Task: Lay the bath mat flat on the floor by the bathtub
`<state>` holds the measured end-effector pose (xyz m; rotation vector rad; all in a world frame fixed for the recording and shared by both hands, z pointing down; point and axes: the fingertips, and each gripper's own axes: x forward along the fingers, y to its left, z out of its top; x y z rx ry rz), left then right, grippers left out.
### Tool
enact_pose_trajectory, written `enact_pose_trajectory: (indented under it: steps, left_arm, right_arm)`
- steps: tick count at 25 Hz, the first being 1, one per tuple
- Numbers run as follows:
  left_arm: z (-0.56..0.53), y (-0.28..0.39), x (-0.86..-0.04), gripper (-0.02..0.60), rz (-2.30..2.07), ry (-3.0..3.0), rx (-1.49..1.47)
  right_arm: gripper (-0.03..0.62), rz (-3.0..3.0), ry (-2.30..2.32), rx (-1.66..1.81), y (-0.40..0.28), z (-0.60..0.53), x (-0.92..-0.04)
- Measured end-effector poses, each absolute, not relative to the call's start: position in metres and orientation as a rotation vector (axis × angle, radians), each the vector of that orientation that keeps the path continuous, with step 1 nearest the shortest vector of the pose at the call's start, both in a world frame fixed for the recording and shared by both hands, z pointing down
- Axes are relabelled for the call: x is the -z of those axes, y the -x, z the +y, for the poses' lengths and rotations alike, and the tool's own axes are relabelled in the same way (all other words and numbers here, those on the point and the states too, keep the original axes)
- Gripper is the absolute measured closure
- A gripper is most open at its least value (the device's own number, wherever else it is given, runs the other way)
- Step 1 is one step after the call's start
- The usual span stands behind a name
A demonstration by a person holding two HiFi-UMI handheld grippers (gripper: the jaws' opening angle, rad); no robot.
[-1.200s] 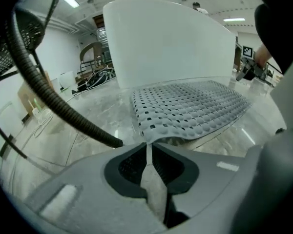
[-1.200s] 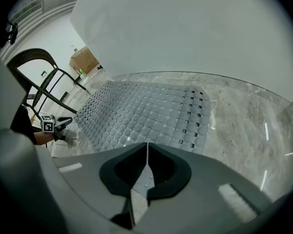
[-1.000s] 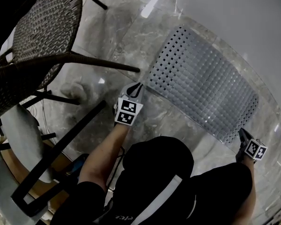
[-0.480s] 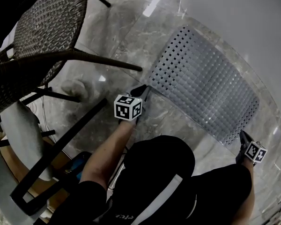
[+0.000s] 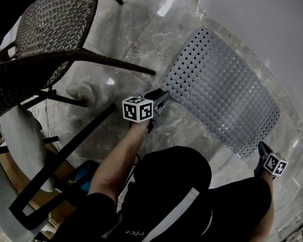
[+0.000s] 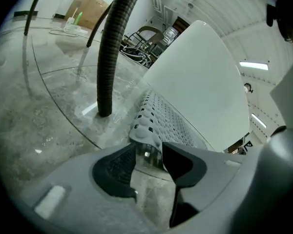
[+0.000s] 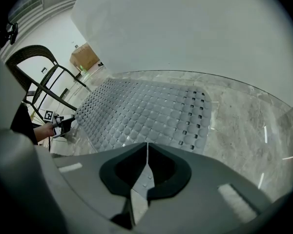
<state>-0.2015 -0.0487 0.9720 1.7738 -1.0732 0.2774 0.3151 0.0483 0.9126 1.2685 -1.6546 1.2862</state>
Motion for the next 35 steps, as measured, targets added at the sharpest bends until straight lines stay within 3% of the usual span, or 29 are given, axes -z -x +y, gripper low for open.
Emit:
enact_pose_trajectory:
  steps: [9,12,20,27,35]
  left_arm:
    - [-0.077,0.215,-0.978,0.39,-1.097,-1.756,-0.27]
    - [-0.089,0.217,-0.96,0.451,-1.156,-1.888,-0.366]
    - [-0.115,0.202,-0.928,0.474,-1.195,-2.046,-0.358]
    - [-0.105,0.201,-0.975,0.543,-1.188,-2.042,-0.751]
    - [-0.095,0.207,-0.984,0.548,-1.233,-1.922,-0.72]
  right_arm:
    - [0.585,-1.643,-1.253,-1.289,-0.318,0.054,-0.917]
    - [0.585,-1.642,-1.257,-1.291,-0.32,0.057,-0.918]
    - [0.585,-1.66,-1.273,-1.289,-0.319,0.053,-0.916]
    - [0.585,-1.65,-1.258,-1.299,-0.318,0.056,-0.921]
    - [0.585,-1.645,-1.255,-1.313,-0.32,0.059,-0.928]
